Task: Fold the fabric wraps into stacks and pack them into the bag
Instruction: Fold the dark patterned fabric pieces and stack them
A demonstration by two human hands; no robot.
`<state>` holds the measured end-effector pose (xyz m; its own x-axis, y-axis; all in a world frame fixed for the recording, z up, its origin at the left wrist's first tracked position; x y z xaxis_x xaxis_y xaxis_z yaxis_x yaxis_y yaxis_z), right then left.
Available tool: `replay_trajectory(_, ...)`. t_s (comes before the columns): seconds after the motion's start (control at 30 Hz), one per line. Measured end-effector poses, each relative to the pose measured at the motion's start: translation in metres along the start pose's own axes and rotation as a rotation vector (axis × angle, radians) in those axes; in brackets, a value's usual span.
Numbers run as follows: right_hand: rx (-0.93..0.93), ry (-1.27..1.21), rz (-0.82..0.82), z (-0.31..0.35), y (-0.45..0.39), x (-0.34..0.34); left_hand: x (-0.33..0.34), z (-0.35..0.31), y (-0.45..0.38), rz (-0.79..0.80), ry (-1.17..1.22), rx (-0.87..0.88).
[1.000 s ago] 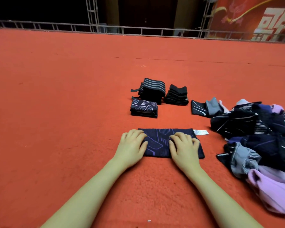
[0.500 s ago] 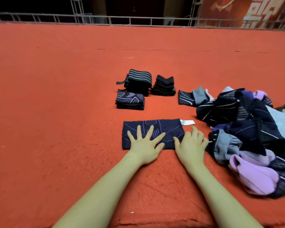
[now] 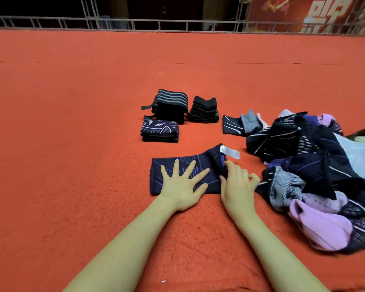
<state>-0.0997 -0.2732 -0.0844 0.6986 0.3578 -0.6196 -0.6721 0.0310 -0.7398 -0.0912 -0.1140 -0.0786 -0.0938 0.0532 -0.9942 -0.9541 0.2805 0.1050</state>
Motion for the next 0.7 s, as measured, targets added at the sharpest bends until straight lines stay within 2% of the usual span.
replay_trajectory(0.07, 0.045, -0.028, 0.005, -0.003, -0.001, 0.000, -0.001, 0.000, -0.001, 0.024, 0.005, 0.002)
replay_trajectory(0.23, -0.042, -0.014, 0.009, 0.003, 0.002, -0.004, -0.004, 0.001, -0.007, 0.037, 0.009, -0.004)
replay_trajectory(0.43, -0.058, -0.297, 0.120, 0.020, -0.014, -0.004, -0.008, 0.018, -0.007, 0.018, 0.044, 0.017)
replay_trajectory(0.57, -0.129, -0.381, 0.321, 0.044, -0.023, 0.012, -0.005, 0.054, 0.001, -0.055, -0.006, -0.086)
replay_trajectory(0.7, -0.219, -0.279, 0.595, 0.064, -0.019, 0.030, 0.003, 0.079, 0.018, -0.084, -0.009, -0.234)
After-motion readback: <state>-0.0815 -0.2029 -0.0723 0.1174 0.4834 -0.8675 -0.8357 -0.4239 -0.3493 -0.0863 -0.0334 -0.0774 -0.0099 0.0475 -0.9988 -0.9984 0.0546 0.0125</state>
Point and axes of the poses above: each hand's wrist, its own y-axis away from the middle knuckle, its own x-axis out of the palm, z = x × y, the point moved 2 cm from there along -y, towards the middle knuckle, and after that the axes turned 9 degrees about -y, right-handed, at the moved point
